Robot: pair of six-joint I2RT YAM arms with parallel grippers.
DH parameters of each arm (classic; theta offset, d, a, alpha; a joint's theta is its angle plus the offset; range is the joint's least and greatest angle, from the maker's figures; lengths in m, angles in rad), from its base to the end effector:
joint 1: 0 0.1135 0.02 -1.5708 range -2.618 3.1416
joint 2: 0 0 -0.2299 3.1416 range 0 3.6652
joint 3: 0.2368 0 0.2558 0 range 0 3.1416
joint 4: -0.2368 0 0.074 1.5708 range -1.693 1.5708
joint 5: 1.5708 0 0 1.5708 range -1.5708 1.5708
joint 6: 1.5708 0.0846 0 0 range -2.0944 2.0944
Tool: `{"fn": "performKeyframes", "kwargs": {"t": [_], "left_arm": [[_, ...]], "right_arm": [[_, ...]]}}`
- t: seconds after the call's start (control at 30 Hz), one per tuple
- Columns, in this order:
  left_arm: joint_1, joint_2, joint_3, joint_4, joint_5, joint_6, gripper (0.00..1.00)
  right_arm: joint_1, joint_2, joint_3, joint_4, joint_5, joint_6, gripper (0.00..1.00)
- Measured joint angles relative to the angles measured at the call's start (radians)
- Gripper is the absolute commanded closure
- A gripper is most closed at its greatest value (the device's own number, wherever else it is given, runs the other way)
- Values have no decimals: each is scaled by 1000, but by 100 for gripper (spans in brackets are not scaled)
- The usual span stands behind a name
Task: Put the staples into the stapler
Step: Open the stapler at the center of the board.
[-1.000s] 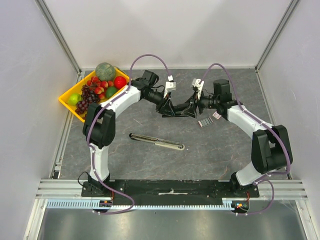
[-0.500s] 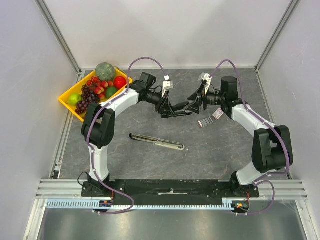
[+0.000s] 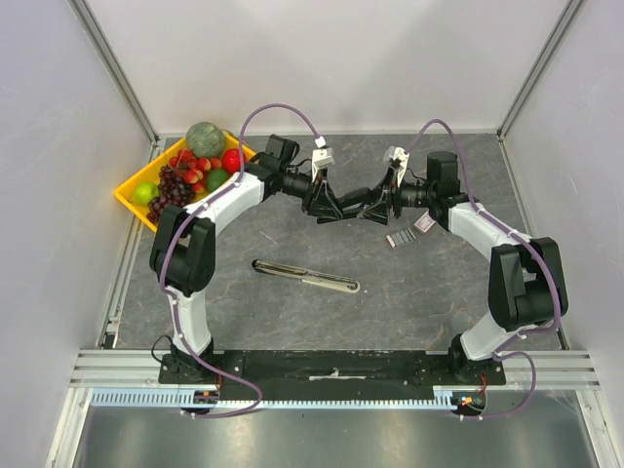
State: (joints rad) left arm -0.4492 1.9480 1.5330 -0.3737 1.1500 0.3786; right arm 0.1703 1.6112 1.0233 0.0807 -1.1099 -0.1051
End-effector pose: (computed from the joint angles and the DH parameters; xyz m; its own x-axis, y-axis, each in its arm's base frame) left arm 0.3565 -0.2576 0.2049 -0.3140 0.3190 -0.8942 0.9395 -0.0315 -0.3412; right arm 0.3489 0.1369 0.2010 -0.3872 -0.1139 -0.9149 -0.8925 0.2953 0.3409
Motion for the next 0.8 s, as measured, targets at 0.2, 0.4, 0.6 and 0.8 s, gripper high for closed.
{"fn": "performKeyframes", "kwargs": {"t": [0.2, 0.4, 0.6, 0.8], "left_arm": [[4, 0, -18, 14, 10, -4, 98], [9, -8, -26, 36, 30, -36, 98], [43, -66, -163, 342, 34, -305, 98], [91, -85, -266, 770, 70, -675, 98]], "right_arm": [[3, 9, 0, -6, -46, 19, 57], [0, 10, -2, 31, -83, 56, 100], [-4, 26, -3, 72, -114, 90, 100], [5, 41, -14, 195, -116, 169, 100]]}}
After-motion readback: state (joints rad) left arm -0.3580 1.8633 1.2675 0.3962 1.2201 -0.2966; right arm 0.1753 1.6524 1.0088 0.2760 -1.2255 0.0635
